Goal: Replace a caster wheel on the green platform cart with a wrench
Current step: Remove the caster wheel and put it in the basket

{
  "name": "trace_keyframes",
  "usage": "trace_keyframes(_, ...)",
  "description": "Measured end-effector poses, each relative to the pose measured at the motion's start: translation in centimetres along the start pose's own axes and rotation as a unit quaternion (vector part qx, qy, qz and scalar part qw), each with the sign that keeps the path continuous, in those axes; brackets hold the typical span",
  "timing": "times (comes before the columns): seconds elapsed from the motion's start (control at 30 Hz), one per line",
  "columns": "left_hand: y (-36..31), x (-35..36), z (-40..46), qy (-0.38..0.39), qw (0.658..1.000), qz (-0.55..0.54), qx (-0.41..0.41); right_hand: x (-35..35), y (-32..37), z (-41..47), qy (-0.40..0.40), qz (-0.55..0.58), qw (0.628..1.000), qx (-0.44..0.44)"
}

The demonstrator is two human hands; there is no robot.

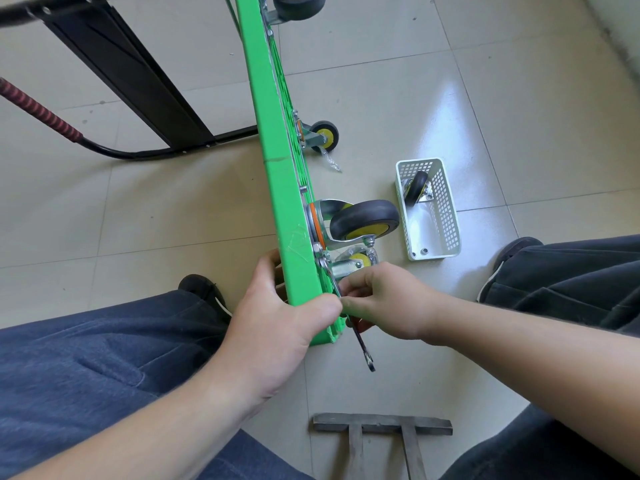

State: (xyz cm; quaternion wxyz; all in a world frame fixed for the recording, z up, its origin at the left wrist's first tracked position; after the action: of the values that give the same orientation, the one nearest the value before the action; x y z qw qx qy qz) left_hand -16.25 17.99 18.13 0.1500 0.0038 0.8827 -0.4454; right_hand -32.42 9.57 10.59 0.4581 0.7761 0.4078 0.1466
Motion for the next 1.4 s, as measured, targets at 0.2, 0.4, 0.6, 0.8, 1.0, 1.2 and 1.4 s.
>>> trace_keyframes(0.2, 0.1, 0.0, 0.1, -0.003, 1.000, -0.004, -0.001, -0.2, -1.1, 1.4, -0.040, -0.102, 0.992, -0.061)
trace_keyframes(0.4, 0.2, -0.1, 0.1, -0.002, 1.000, 0.004, -0.008, -0.1, -1.7, 2.3, -0.091, -0.140, 0.975, -0.143)
trace_keyframes(0.6, 0.1, -0.1, 0.1, -0.002, 1.000, 0.006, -0.011, -0.3, -2.1, 2.7, -0.126, -0.200, 0.954, -0.184)
trace_keyframes(0.8, 0.1, 0.0, 0.1, -0.006, 1.000, 0.002, -0.009, -0.4, -1.8, 2.1, -0.095, -0.209, 0.964, -0.133)
trace_keyframes(1.0, -0.1, 0.1, 0.0, -0.006, 1.000, 0.002, -0.007, -0.6, -1.3, 0.5, -0.059, -0.169, 0.984, -0.018)
trace_keyframes(1.2, -0.2, 0.1, -0.1, -0.002, 1.000, 0.002, -0.004, -0.6, -0.2, -1.1, -0.034, 0.017, 0.998, 0.052)
trace_keyframes(1.4, -0.3, 0.0, -0.1, -0.001, 1.000, 0.007, 0.000, 0.0, 0.9, -1.5, -0.018, 0.081, 0.994, 0.068)
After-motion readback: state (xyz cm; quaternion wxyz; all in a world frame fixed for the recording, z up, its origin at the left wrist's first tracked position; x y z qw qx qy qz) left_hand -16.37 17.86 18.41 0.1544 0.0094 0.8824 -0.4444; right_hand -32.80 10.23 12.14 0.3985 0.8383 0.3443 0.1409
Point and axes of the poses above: each hand's wrist, its own z-axis towards the middle knuckle, its own x-axis out of the palm, y = z × x, the point moved 1 cm from there along z, towards the middle knuckle, and after that the axes turned 5 degrees about z, right-handed, at the moved point
